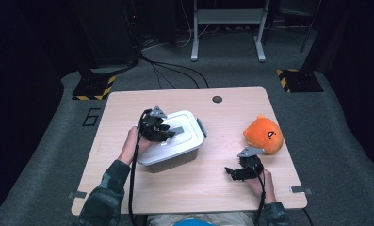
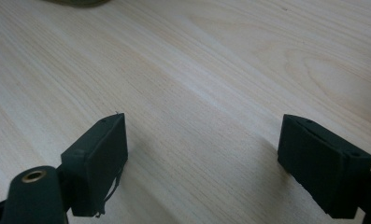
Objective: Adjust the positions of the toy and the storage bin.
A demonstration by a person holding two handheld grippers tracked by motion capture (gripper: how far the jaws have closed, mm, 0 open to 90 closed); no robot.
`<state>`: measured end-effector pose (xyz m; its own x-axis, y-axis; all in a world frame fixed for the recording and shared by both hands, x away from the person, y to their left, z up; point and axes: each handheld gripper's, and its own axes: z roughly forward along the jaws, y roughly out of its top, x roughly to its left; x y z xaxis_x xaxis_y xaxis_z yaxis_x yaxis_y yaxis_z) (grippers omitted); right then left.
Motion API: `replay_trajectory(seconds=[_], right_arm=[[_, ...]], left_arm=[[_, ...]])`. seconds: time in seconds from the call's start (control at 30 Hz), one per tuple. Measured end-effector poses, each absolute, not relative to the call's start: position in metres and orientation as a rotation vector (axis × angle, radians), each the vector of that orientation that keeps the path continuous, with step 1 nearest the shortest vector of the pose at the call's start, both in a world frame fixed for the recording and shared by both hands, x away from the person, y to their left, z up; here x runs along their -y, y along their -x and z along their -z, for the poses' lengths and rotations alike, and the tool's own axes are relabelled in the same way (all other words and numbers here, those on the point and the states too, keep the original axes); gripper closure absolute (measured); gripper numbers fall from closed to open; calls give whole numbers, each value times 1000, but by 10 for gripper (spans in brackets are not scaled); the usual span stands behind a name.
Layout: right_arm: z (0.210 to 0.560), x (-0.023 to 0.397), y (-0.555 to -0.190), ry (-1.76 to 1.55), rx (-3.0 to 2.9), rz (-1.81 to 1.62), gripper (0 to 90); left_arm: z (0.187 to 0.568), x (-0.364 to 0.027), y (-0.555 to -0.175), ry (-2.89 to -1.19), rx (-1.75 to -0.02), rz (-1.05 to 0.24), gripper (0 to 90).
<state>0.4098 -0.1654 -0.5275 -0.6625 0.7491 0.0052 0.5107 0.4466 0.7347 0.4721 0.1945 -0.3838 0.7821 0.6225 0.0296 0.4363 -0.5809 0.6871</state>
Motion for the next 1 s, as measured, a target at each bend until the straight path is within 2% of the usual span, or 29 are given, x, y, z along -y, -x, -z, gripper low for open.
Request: replay_trajectory(seconds=[0.2,1.0], right_arm=[[528,165,-410,-1077,-2380,-1046,153],[528,165,-410,-1079,-2376,-1047,156]], left_arm=[[384,-183,-468,-2292,-762,-374,661],[386,-145,-472,-2232,-865,-425,665]])
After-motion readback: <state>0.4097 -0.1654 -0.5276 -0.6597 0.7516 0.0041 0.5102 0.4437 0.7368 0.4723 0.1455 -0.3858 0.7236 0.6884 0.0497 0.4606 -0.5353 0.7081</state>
